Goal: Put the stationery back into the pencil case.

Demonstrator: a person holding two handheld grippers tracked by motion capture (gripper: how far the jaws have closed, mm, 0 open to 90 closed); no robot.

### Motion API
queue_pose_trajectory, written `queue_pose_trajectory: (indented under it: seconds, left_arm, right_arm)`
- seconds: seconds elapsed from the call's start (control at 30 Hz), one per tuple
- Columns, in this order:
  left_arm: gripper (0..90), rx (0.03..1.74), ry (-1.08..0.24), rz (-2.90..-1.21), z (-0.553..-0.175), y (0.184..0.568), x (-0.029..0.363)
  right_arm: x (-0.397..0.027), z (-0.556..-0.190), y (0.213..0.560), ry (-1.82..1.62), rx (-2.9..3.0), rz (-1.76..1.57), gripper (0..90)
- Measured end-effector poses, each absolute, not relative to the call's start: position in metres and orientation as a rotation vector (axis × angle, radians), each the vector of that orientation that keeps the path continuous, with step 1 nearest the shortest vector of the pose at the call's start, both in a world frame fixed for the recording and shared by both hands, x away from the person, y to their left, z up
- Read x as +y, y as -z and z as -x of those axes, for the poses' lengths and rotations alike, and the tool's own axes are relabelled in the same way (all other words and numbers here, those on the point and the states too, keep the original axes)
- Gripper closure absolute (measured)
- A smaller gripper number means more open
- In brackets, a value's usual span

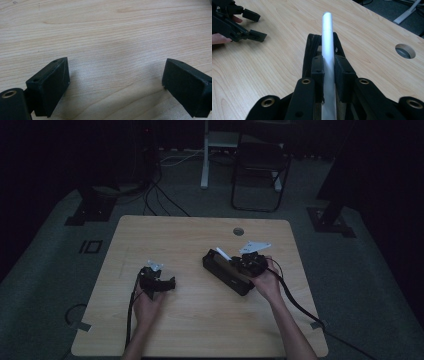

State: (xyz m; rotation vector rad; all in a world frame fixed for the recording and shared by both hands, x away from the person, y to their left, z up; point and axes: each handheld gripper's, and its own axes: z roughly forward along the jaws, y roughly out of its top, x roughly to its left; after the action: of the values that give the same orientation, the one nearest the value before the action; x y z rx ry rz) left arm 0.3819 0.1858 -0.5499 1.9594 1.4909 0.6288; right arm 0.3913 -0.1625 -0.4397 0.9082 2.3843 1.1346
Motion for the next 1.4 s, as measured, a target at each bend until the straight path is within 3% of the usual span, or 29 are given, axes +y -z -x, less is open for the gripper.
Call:
queue_pose_trajectory:
  seconds: [1.4]
  left_arm:
    - [7.9, 1.492, -0.629, -1.958, -0.382, 0.55, 0.186]
  right_arm:
    - [-0.147, -0.405, 0.473, -1.032, 2.435, -0.953, 78.6]
